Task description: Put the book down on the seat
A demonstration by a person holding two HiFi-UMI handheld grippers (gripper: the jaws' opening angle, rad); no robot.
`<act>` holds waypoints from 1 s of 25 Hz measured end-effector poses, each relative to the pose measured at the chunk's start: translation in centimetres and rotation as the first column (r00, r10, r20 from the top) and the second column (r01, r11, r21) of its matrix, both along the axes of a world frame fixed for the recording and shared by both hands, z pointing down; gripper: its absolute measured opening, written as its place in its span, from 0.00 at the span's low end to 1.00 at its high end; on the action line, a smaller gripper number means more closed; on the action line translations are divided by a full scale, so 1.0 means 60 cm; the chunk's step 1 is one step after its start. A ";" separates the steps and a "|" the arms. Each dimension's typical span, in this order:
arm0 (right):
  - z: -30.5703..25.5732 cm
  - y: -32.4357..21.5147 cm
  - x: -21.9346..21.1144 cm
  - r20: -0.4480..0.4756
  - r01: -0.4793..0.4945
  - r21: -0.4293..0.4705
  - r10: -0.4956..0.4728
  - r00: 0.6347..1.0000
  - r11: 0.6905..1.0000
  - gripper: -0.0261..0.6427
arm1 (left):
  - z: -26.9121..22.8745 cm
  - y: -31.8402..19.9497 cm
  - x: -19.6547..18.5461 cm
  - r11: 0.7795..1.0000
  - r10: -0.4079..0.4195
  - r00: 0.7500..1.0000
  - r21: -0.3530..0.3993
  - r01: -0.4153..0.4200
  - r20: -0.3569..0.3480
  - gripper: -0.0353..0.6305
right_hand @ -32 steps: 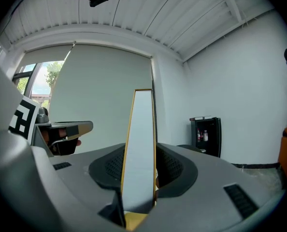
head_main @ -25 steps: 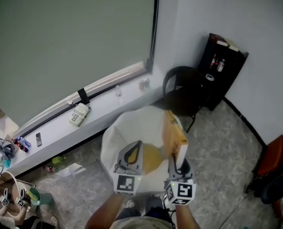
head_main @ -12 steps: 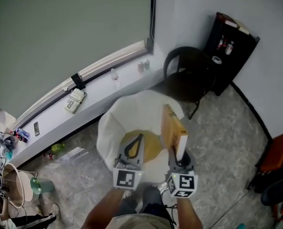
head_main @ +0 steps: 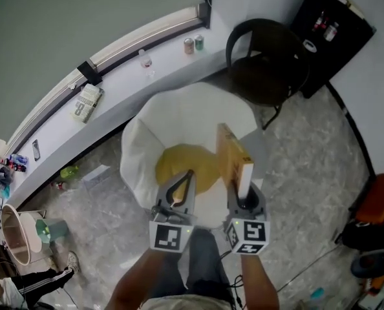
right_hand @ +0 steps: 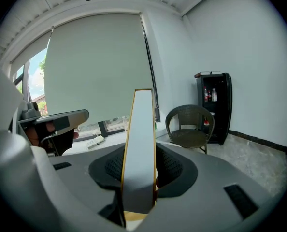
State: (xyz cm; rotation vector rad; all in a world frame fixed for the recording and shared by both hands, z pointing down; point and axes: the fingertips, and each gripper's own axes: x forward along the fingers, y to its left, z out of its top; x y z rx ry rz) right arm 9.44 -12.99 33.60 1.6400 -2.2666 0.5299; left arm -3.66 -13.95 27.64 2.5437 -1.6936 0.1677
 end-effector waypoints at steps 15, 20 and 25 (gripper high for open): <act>0.360 -0.026 0.013 -0.037 0.015 -0.224 -0.024 0.999 0.974 0.26 | 0.311 -0.031 -0.007 0.993 -0.046 0.999 -0.107 0.048 0.021 0.06; 0.462 -0.028 0.014 -0.037 -0.005 -0.292 -0.006 0.999 0.956 0.26 | 0.394 -0.037 -0.004 0.989 -0.041 0.999 -0.139 0.043 0.020 0.06; 0.544 -0.044 0.011 -0.015 0.026 -0.354 -0.034 0.999 0.935 0.26 | 0.461 -0.047 -0.002 0.984 -0.046 0.999 -0.172 0.048 0.017 0.06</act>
